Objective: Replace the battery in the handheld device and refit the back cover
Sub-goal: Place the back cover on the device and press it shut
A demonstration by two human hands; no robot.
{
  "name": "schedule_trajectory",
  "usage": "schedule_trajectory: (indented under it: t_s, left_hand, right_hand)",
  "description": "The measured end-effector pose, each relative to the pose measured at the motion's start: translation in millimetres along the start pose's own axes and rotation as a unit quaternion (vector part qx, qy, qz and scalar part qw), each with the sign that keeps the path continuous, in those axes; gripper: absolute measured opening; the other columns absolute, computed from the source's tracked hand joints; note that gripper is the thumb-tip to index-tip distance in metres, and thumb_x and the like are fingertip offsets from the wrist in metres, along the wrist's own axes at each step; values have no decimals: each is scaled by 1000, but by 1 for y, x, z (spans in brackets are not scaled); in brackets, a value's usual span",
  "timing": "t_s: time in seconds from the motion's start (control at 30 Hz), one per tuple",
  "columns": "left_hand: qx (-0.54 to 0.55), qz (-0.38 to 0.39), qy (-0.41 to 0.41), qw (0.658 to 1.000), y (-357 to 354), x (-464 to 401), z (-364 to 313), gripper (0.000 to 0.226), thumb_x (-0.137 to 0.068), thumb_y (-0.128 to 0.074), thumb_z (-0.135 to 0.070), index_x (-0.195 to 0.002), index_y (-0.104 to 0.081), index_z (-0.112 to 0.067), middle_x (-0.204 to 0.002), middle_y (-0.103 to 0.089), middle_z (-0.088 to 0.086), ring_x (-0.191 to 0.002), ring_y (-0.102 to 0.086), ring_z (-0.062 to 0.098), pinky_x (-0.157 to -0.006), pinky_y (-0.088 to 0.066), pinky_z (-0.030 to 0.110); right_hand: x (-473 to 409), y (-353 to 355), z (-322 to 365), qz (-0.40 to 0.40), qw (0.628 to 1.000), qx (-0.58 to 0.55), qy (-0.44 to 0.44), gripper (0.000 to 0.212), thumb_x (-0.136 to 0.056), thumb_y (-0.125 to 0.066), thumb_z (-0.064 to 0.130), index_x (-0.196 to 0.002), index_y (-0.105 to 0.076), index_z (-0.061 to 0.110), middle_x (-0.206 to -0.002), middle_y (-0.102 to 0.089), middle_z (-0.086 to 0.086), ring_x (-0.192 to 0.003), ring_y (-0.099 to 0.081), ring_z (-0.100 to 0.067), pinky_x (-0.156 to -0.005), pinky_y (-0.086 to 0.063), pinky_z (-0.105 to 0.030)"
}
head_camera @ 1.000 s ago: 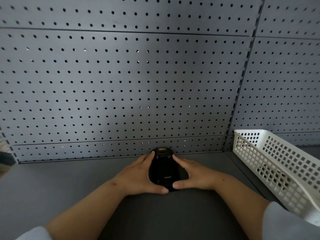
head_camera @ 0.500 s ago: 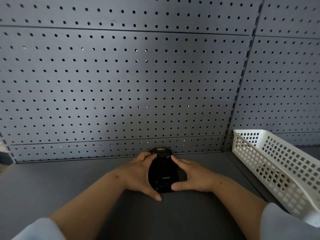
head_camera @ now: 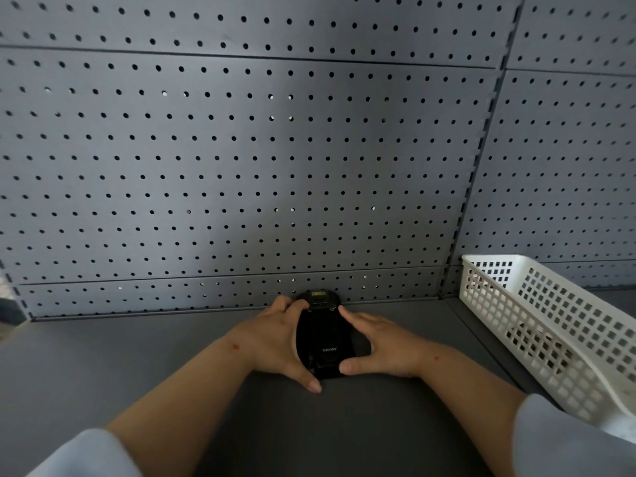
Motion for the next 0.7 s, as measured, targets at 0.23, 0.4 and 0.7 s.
schedule_trajectory:
  t_s: [0.23,0.4,0.7]
  left_hand:
    - [-10,-2,0,1000,2,-1,-2,123,-42,-82,-58,-139,-12,-31,-132,-26,-4,-126,-35,16,-108,-37,36]
    - [-4,-19,2,1000,1,1,0,118,-41,-81,-60,-136,-19,-27,-131,-28,-6,-123,-37,15,-105,-39,34]
    - [40,-34,-7,999,-2,5,0,116,-46,-82,-56,-138,-17,-26,-134,-25,-7,-125,-33,13,-106,-34,29]
  right_hand:
    - [0,-1,0,-1,1000,-3,0,100,-73,-61,60,-146,3,33,-159,-5,5,-145,-4,-16,-118,-11,-34]
    - [0,0,0,-1,1000,1,1,100,-74,-60,59,-146,4,32,-159,-5,5,-145,-4,-16,-118,-11,-34]
    - [0,-1,0,-1,1000,7,-1,100,-75,-60,59,-146,5,32,-159,-5,4,-145,-3,-16,-117,-10,-34]
Point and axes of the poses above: each hand's wrist, its own x-axis away from the middle knuckle, its own y-axis out of the back of the hand, z = x × y, the point moved 3 cm from there along -x, towards the middle knuckle
